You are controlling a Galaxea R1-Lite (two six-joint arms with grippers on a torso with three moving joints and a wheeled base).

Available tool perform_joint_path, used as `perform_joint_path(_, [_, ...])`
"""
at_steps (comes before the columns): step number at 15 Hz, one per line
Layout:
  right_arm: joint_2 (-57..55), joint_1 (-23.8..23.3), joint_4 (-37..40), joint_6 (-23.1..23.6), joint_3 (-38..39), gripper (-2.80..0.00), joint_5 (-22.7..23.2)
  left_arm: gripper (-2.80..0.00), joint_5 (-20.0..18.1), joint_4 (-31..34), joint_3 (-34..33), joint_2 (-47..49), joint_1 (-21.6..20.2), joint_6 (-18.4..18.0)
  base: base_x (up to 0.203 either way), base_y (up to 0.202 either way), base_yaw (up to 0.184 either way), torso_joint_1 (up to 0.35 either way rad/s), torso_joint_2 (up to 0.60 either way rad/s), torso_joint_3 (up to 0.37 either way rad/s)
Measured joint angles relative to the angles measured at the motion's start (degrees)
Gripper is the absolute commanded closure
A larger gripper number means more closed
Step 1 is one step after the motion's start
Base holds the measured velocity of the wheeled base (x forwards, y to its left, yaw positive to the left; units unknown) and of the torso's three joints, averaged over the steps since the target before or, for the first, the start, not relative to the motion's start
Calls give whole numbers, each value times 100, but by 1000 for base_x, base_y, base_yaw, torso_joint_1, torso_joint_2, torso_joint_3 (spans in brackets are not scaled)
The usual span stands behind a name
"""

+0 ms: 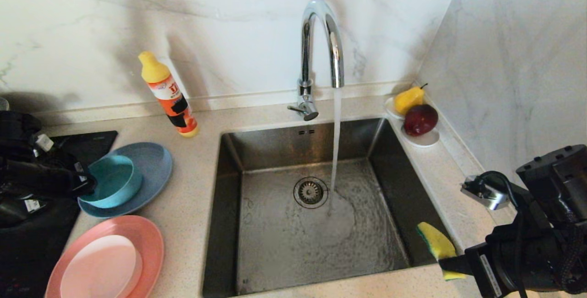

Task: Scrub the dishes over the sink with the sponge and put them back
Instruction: Pick up a bowl and the sponge

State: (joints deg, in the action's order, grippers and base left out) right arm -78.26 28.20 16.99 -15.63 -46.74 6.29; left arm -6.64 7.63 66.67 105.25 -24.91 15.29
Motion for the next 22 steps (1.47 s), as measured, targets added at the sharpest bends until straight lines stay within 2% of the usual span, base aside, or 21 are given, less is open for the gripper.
perform_joint_path(4, [23, 0, 4, 0, 60, 0, -1, 0, -51, 481, 245, -671, -4, 33, 0, 0, 0, 0, 0, 0])
perform_joint_path(8, [107, 0, 17, 4, 64, 0, -8, 0, -114, 992, 594, -1766, 0, 47, 0, 0, 0, 0, 0, 0])
perform_joint_path(10, [212, 5, 67, 4, 98, 0, -8, 0, -398, 1187, 694, -2431, 13, 52, 0, 0, 0, 0, 0, 0])
perform_joint_path(12, [333, 11, 83, 6, 140, 0, -10, 0, -1004, 1396, 775, -3005, 146, 64, 0, 0, 0, 0, 0, 0])
perform_joint_path(13, [406, 16, 84, 6, 149, 0, -12, 0, -1234, 1557, 846, -3189, 338, 69, 0, 0, 0, 0, 0, 0])
perform_joint_path(14, [478, 16, 89, 4, 154, 0, -17, 0, -1291, 1709, 936, -3292, 645, 69, 0, 0, 0, 0, 0, 0])
perform_joint_path(17, [645, 9, 20, -43, 145, 0, -76, 0, -1228, 1913, 1168, -3216, 1774, 70, 0, 0, 0, 0, 0, 0])
perform_joint_path(19, [801, -11, 15, -40, 96, 0, -80, 0, -847, 1882, 1252, -2955, 2609, 71, 0, 0, 0, 0, 0, 0])
perform_joint_path(22, [1026, -26, 21, -45, 117, 0, -51, 0, 18, 1626, 1293, -2424, 3817, 142, 0, 0, 0, 0, 0, 0])
